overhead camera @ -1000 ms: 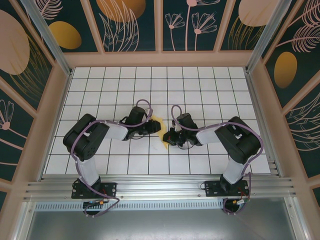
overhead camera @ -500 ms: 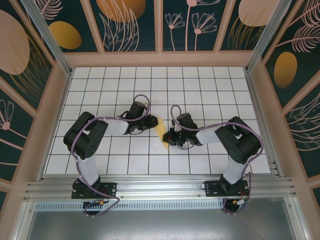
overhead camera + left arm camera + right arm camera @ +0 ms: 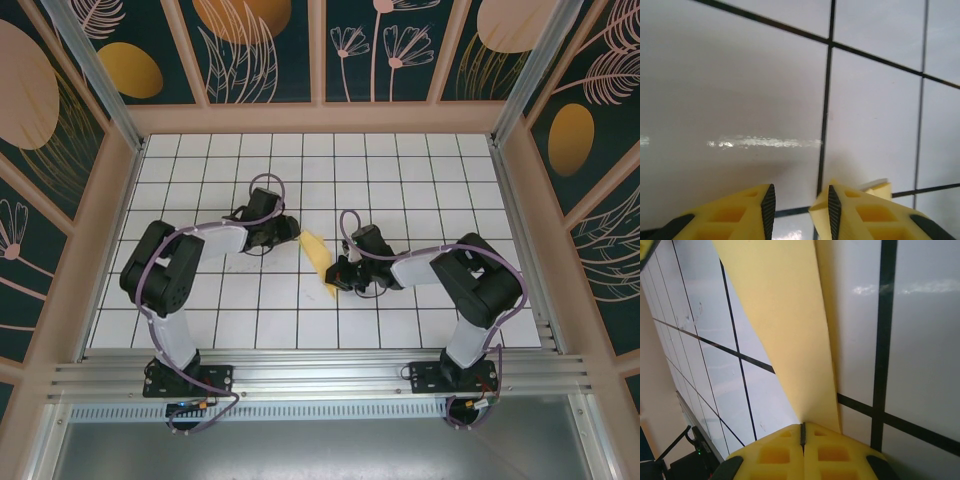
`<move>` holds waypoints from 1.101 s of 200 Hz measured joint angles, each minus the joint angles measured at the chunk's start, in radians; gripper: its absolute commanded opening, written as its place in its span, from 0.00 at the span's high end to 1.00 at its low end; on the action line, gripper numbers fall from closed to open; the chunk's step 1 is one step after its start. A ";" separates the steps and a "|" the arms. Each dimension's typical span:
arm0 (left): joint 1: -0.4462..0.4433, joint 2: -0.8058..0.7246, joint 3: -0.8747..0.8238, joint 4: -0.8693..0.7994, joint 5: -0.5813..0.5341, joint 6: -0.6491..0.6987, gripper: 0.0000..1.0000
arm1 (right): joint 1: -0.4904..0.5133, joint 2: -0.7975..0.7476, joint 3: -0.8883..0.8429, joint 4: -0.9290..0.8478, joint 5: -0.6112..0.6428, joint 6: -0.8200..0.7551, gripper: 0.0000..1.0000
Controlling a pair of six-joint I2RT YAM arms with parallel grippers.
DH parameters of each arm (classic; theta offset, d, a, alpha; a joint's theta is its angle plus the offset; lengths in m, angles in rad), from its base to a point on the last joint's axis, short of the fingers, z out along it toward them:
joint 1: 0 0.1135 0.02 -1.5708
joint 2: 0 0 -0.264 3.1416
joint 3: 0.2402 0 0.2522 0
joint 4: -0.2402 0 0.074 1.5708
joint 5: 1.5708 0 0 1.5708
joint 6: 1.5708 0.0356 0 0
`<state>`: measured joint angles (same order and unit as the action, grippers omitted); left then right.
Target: Fold a paper plane with a square sheet of paper (pick it up from the middle)
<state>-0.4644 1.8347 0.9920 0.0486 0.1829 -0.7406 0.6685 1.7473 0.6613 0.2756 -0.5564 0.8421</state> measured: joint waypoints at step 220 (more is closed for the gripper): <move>-0.044 0.094 -0.008 0.134 0.168 0.068 0.72 | 0.004 -0.008 -0.024 0.032 0.011 -0.006 1.00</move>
<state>-0.5083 1.9289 0.9840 0.1825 0.3511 -0.6724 0.6724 1.7393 0.6373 0.3073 -0.5453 0.8364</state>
